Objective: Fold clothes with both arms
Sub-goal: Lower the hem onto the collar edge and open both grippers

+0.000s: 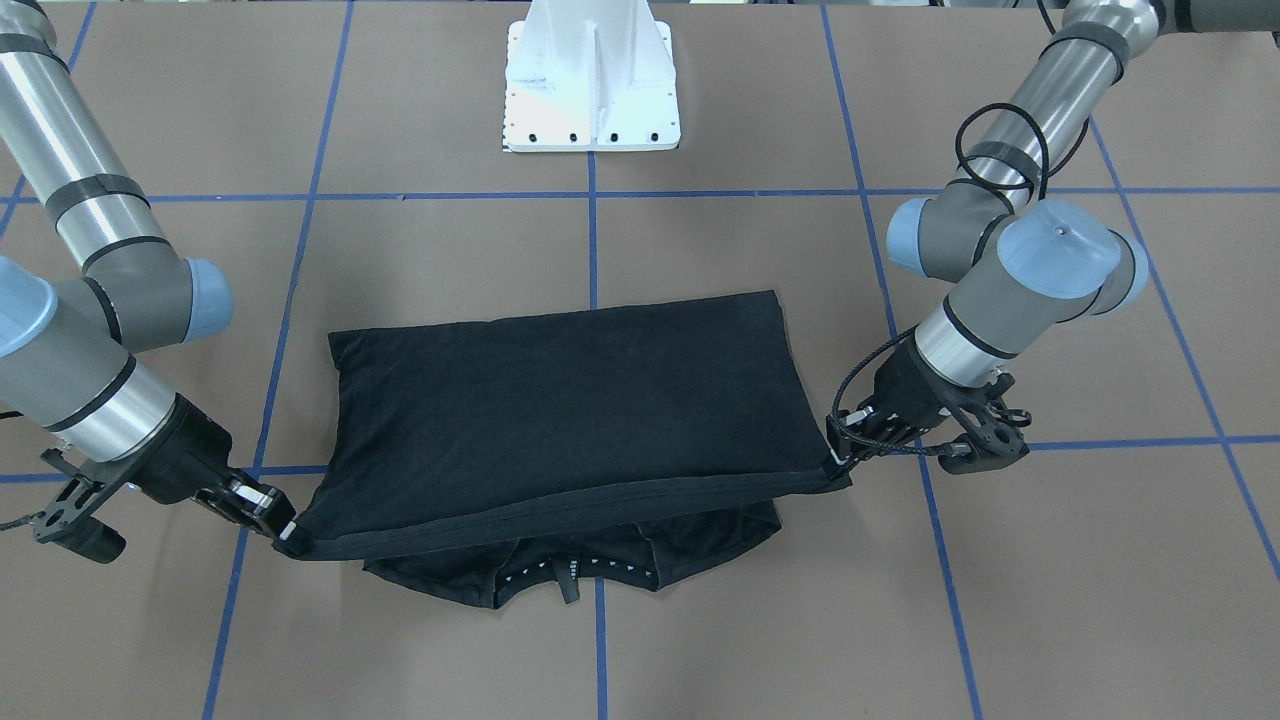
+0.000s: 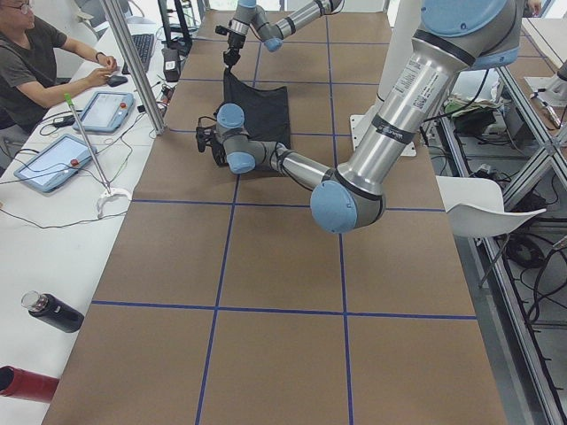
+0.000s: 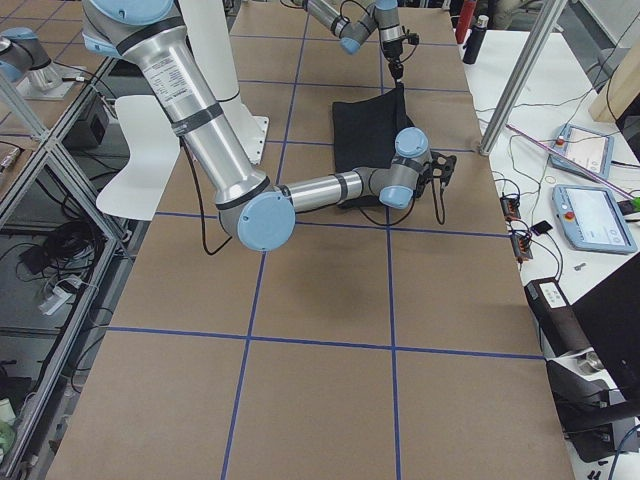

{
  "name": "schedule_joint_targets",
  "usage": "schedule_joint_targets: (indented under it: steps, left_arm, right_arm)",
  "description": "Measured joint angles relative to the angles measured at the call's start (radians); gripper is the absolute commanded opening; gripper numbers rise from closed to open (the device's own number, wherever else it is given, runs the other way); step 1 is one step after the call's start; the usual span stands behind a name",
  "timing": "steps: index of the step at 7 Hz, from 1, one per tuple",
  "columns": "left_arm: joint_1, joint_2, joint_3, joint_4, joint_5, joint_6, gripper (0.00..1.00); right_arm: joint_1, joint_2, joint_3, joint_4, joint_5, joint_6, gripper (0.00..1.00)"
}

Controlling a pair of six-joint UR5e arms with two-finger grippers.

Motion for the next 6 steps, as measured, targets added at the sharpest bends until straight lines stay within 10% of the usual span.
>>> schedule_joint_targets:
  steps: [1, 2, 6]
  left_arm:
    - [0.0, 0.0, 0.001, -0.001, 0.001, 0.0, 0.95]
    - [0.0, 0.0, 0.001, -0.002, 0.002, 0.001, 0.99]
    - [-0.001, 0.001, -0.003, -0.007, 0.003, 0.003, 0.99]
  right_arm:
    - [0.0, 0.0, -0.003, 0.001, 0.0, 0.0, 0.61]
    - [-0.001, 0.0, -0.003, 0.002, -0.001, 0.0, 0.99]
    - [-0.001, -0.002, -0.005, 0.001, 0.004, 0.006, 0.99]
